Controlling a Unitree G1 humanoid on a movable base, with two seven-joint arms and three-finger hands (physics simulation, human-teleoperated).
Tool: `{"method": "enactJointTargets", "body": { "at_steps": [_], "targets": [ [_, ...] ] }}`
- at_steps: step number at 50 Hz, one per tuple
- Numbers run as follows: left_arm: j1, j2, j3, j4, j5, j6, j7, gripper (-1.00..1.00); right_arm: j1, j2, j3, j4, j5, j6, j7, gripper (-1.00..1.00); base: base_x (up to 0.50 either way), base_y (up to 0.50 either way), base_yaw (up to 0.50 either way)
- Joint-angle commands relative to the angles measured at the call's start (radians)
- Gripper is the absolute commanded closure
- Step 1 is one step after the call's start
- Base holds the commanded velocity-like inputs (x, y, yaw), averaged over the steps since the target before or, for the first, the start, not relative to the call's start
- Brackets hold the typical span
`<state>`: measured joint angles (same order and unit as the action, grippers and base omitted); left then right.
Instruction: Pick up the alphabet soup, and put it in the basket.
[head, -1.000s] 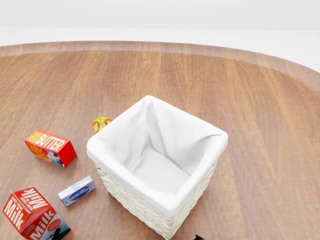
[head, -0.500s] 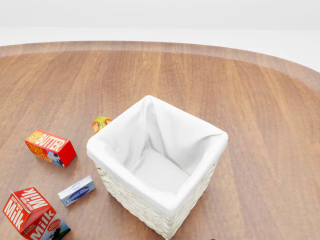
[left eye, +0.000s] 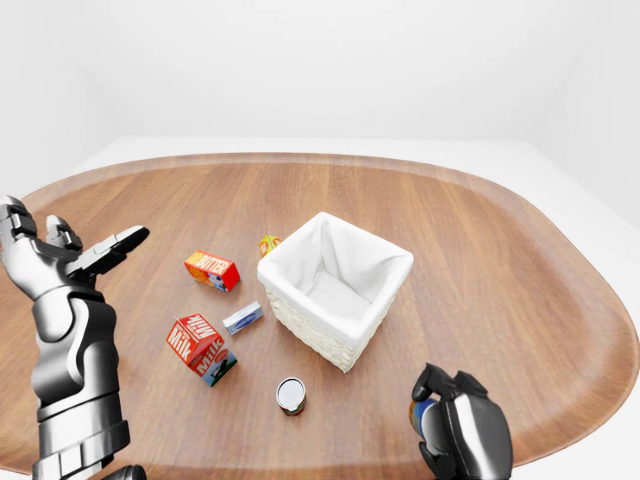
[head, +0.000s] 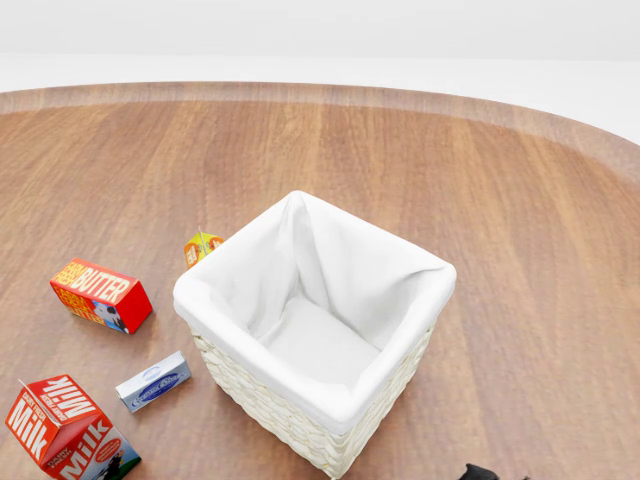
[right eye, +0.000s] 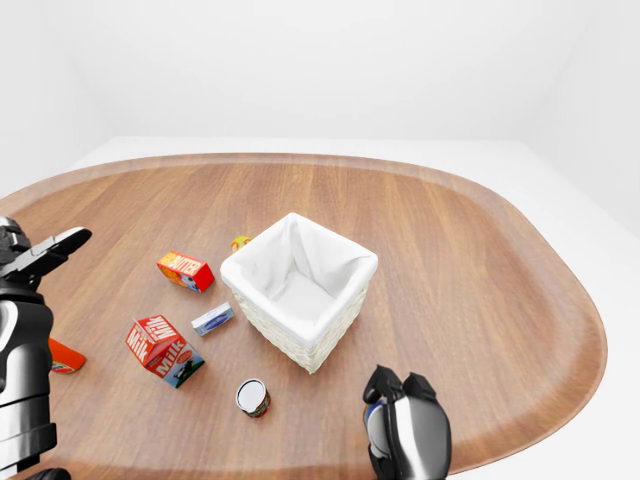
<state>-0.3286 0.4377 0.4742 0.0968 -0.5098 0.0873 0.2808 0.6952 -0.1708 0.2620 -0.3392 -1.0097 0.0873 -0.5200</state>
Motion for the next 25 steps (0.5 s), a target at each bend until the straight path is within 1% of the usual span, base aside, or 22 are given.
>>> {"method": "enactJointTargets", "body": {
  "at_steps": [1,5,8,12,16,20,25],
  "targets": [
    [-0.003,0.001,-0.003,0.01,0.0,0.0,0.0,-1.0,0.014,0.004,-0.049,-0.085,-0.051,0.0,0.02,1.0,0.0,0.0,0.0],
    [0.0,0.002,-0.001,-0.002,-0.002,0.0,0.003,-1.0,-0.003,0.02,-0.071,-0.098,-0.118,0.0,0.084,1.0,0.0,0.0,0.0],
    [-0.003,0.002,-0.002,0.003,0.0,0.0,0.003,-1.0,-0.015,0.037,-0.095,-0.134,-0.194,0.0,0.149,1.0,0.0,0.0,0.0],
    [-0.011,0.001,-0.008,0.028,0.005,0.0,-0.001,-1.0,-0.029,0.069,-0.146,-0.17,-0.291,0.0,0.233,1.0,0.0,0.0,0.0],
    [-0.006,0.002,-0.006,0.013,0.0,0.0,0.003,-1.0,-0.05,0.109,-0.197,-0.198,-0.375,0.0,0.326,1.0,0.0,0.0,0.0],
    [-0.002,0.002,-0.003,-0.001,-0.002,0.0,0.005,-1.0,-0.089,0.147,-0.248,-0.181,-0.432,0.0,0.382,1.0,0.0,0.0,0.0],
    [-0.01,0.0,-0.007,0.023,0.004,0.0,-0.001,-1.0,-0.121,0.182,-0.287,-0.166,-0.474,0.0,0.413,1.0,0.0,0.0,0.0]
  ]
}}
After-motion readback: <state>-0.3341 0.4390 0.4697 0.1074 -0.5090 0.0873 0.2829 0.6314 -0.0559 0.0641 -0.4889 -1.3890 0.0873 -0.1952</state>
